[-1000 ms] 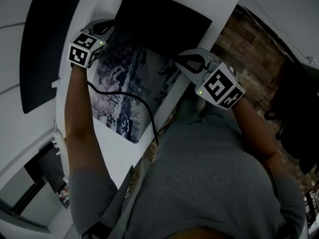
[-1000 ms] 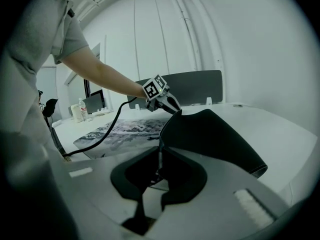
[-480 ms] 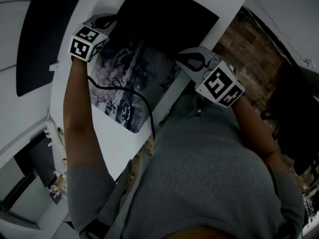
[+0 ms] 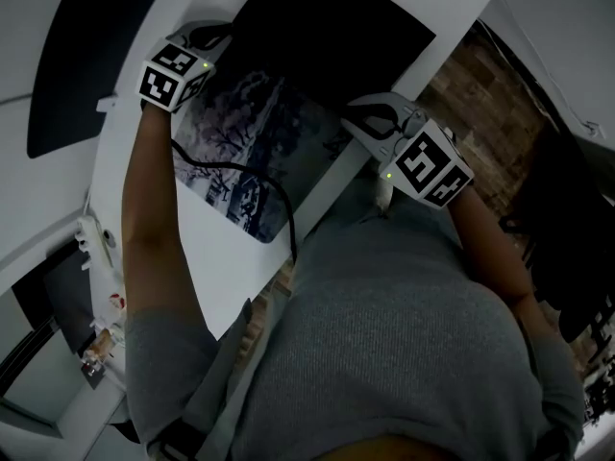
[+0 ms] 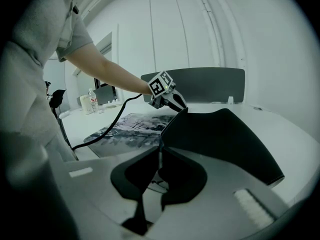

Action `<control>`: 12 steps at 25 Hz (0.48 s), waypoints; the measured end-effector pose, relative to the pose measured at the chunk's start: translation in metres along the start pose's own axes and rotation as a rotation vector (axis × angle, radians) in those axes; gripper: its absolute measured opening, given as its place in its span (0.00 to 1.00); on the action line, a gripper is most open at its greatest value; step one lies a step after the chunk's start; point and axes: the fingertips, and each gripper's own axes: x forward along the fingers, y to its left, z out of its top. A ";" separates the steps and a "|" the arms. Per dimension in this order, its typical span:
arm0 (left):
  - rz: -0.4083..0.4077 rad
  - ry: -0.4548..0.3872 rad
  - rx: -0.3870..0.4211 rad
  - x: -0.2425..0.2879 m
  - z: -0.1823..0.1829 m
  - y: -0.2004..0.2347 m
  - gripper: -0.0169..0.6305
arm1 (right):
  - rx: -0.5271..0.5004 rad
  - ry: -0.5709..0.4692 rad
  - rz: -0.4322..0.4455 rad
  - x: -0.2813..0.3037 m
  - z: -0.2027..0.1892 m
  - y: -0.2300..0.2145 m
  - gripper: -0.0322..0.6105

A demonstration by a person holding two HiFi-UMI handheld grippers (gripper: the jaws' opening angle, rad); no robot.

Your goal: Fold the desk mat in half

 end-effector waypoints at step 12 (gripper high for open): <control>0.009 -0.010 0.002 -0.031 -0.031 -0.021 0.06 | -0.037 0.007 0.069 0.010 0.003 0.043 0.10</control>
